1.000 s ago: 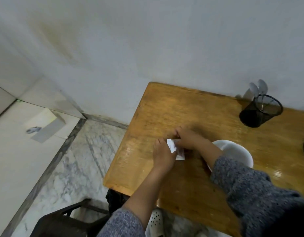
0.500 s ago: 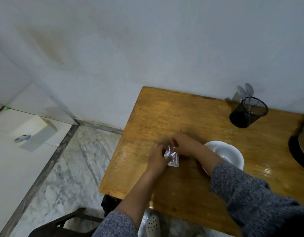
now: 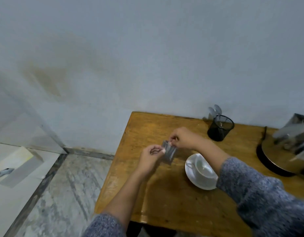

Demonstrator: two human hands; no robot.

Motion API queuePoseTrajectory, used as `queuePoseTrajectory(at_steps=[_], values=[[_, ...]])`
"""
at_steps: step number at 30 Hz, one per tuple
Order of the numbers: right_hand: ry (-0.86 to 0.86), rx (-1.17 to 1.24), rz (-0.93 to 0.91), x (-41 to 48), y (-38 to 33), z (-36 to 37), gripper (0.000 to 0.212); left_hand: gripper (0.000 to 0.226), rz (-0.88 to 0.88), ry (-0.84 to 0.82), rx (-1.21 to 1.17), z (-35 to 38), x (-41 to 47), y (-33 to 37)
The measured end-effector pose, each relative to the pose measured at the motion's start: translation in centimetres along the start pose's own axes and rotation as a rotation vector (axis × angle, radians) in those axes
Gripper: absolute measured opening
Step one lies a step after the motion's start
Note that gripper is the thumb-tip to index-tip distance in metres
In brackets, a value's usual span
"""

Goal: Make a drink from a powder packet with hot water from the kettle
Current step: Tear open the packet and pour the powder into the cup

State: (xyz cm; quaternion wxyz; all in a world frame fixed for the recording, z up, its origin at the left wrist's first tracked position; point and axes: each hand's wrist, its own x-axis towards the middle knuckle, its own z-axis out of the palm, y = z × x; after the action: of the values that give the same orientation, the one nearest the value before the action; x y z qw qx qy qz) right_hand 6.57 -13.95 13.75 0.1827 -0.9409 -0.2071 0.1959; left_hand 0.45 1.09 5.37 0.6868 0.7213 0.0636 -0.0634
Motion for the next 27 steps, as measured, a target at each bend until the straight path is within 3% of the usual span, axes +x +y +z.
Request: queuePoseTrajectory(at_steps=[1,5,9,13,17,22,27], values=[[0.051,-0.018,-0.001,-0.5,-0.5,-1.2,0.010,0.006,0.038,-0.011,-0.020,0.1,0.2,1.1],[0.222,-0.056,-0.003,-2.7,-3.0,-5.2,0.014,0.021,0.166,0.015,-0.048,0.7,0.5,5.6],[0.227,0.007,-0.025,-4.1,-4.2,-7.7,0.011,0.013,0.253,0.022,-0.020,0.8,0.2,8.7],[0.342,0.081,0.038,-5.1,-4.6,-8.7,0.012,0.011,0.275,-0.026,-0.010,0.9,-0.7,10.6],[0.261,0.159,0.042,-6.4,-5.4,-9.2,0.011,0.015,0.279,0.012,-0.102,0.7,-1.5,11.6],[0.210,0.192,-0.029,-7.5,-5.9,-9.5,0.007,0.020,0.282,-0.122,0.121,-0.2,-2.7,12.8],[0.201,0.154,-0.045,-7.4,-6.6,-10.1,0.006,0.016,0.306,-0.117,0.169,-1.2,-3.6,14.0]])
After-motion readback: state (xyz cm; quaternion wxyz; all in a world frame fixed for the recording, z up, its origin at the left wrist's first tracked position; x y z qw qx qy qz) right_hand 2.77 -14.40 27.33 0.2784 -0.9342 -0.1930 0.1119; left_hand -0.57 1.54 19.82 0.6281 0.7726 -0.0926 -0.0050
